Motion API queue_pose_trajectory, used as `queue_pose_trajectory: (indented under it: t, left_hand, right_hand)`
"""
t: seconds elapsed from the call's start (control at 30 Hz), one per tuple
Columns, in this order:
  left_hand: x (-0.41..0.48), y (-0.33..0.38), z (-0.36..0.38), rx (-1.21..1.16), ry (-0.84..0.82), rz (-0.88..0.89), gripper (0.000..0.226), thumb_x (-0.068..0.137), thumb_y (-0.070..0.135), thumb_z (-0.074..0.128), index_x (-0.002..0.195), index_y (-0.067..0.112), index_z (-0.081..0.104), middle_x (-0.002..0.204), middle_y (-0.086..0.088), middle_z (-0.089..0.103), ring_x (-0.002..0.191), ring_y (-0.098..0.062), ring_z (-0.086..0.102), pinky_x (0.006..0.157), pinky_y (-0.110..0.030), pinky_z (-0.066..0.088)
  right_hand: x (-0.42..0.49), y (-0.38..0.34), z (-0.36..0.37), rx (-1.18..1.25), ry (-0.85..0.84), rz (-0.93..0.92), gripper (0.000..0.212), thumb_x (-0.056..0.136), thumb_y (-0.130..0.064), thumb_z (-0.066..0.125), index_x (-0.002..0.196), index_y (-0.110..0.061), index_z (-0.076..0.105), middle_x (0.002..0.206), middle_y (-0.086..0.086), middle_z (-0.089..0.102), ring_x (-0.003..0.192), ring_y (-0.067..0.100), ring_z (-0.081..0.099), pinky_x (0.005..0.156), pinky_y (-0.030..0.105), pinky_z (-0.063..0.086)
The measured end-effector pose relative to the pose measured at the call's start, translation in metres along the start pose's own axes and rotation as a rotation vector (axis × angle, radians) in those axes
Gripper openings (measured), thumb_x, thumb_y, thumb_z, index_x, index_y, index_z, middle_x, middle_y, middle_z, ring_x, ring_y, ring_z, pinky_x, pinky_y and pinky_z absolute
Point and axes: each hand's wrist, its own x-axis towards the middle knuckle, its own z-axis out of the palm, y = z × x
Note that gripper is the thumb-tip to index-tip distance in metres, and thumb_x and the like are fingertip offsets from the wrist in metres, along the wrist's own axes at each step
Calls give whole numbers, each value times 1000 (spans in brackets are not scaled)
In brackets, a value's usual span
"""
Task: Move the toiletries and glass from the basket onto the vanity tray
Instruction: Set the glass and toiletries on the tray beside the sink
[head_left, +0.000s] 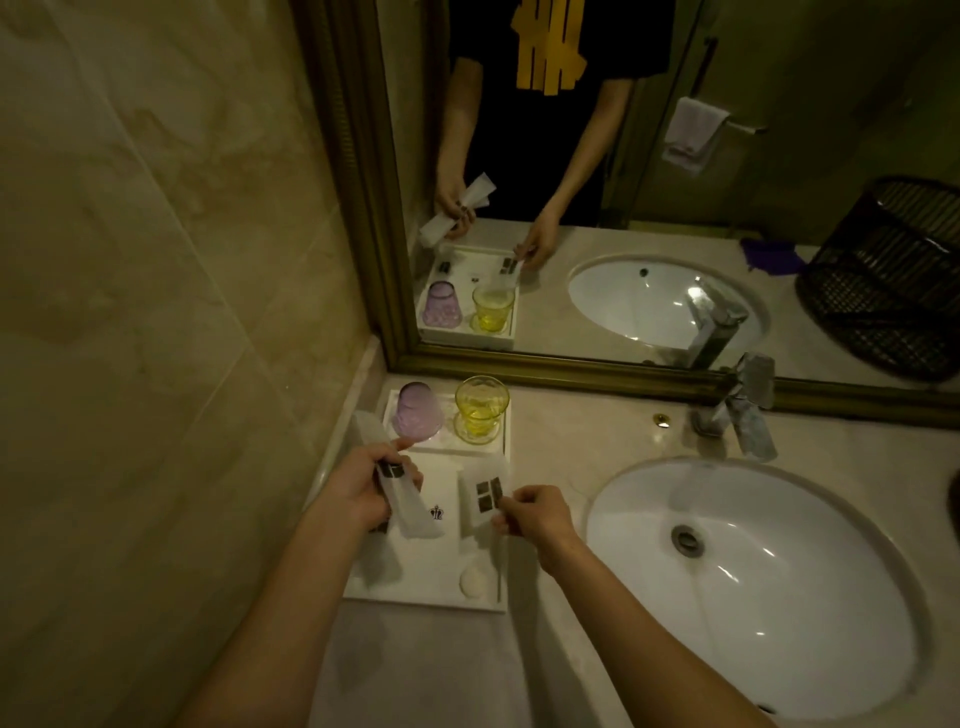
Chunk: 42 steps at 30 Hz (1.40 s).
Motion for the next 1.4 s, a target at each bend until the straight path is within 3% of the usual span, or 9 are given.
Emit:
queue_pose_trajectory:
  t: [0.23,0.4,0.53,0.7,0.8,0.97,1.13,1.3,1.4]
  left_hand:
    - [8,-4,-9,18,-5,-29,20,95,-6,45,86,5,59,59,-9,52,46,-18,55,47,-24,53]
    - [24,-12,-9,-3,-5,0,19,96,3,56,77,7,55,57,-8,56,46,-19,60,50,-29,57]
    - [31,-21,-8,-21,-44,-82,15,97,9,54,83,5,58,61,-12,61,55,-27,62,62,-40,58]
    - [32,-28,-6,84,-57,-122,35,103,11,41,132,-6,52,128,-23,60,90,-33,64,75,-50,50]
    - [31,-31,-8,114,-74,-126,37,104,10,38,137,-4,46,136,-25,53,101,-37,60,83,-53,47]
    - [41,-29,-25,182,109,-16,21,98,-6,42,96,7,58,93,-21,59,75,-35,60,42,-49,57]
    - [55,-44,-40,637,180,248,40,78,-24,49,110,-2,61,94,-18,70,91,-41,65,47,-44,59]
    - [68,-55,-57,1157,362,443,75,74,3,77,141,4,43,111,-28,65,98,-41,64,82,-41,53]
    - [68,-60,-63,1224,384,538,59,75,2,73,131,3,53,115,-25,61,98,-38,63,87,-49,51]
  right_hand:
    - [-1,-3,5,-257,120,-146,26,97,-14,64,122,-8,61,88,2,70,65,23,76,60,33,64]
    - [-20,-5,4,-371,161,-261,25,98,-31,62,117,-15,65,106,3,70,85,27,73,77,49,63]
    - [-33,-8,6,-256,105,-229,17,99,-25,62,104,-11,70,97,5,74,66,19,71,57,32,59]
    - [-50,-12,16,-120,-263,-94,39,94,-46,68,99,-8,76,86,8,78,55,14,62,42,23,41]
    - [-52,-14,19,-189,-265,-108,27,90,-32,73,97,-6,76,76,2,75,56,12,62,44,23,40]
    - [-48,-5,7,-91,-106,-112,20,90,-21,73,92,-1,76,73,8,73,53,15,61,46,27,44]
    - [-43,15,-2,-106,-21,-54,25,90,-24,75,88,1,75,69,6,74,48,12,61,47,27,47]
    - [-44,24,-2,-99,-13,-28,26,92,-26,74,88,0,76,78,12,79,49,10,61,49,26,49]
    - [-48,23,4,-69,-96,6,33,95,-29,72,94,4,77,91,17,80,54,12,63,53,27,52]
